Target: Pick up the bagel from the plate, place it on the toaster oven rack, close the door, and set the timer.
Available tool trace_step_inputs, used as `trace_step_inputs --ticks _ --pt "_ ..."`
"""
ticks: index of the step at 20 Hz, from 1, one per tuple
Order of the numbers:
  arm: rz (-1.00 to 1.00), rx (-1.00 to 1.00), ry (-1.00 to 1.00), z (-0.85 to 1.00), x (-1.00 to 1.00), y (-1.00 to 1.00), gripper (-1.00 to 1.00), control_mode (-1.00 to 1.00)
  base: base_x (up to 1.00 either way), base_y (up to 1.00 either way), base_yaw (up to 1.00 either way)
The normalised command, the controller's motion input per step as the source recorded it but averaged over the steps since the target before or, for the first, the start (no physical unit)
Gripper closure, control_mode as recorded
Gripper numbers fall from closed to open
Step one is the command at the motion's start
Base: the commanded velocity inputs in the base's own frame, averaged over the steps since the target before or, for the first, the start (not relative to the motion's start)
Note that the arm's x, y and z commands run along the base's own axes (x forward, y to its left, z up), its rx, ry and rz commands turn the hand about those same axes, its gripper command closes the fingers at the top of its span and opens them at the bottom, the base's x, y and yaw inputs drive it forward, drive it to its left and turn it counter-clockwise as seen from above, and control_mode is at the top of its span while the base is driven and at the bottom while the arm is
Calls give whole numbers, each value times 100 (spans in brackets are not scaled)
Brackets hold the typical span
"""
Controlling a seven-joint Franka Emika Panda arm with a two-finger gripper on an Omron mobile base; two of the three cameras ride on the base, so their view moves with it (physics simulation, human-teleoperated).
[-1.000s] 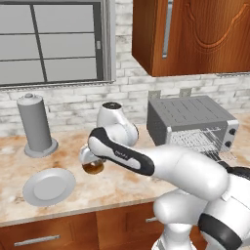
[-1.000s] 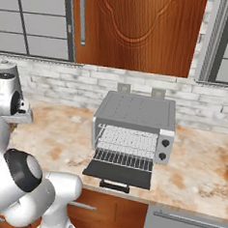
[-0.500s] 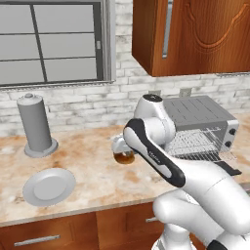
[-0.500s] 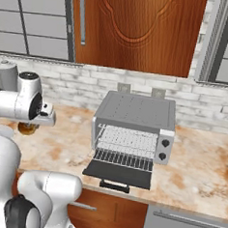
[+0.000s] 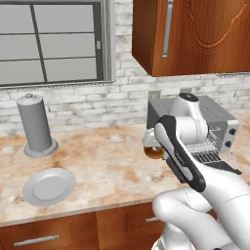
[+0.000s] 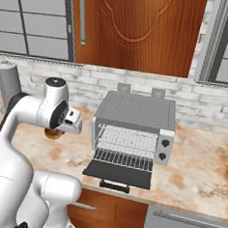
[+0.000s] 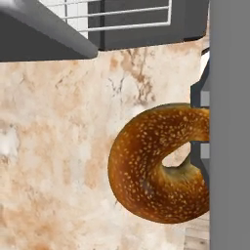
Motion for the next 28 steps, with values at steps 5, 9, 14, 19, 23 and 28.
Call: trace_step_inputs --ticks 5,9,14,19,23,28 --pt "-21 0 12 23 27 -89 100 -100 0 0 0" --pt "-20 0 12 -1 17 -84 100 -100 0 0 0" --pt "-17 0 8 -16 14 -73 100 -100 0 0 0" --pt "-14 0 4 -48 42 -48 100 -100 0 0 0" --pt "-11 0 1 -48 53 -33 100 -100 0 0 0" --pt "-11 0 3 -42 36 -27 100 -100 0 0 0"
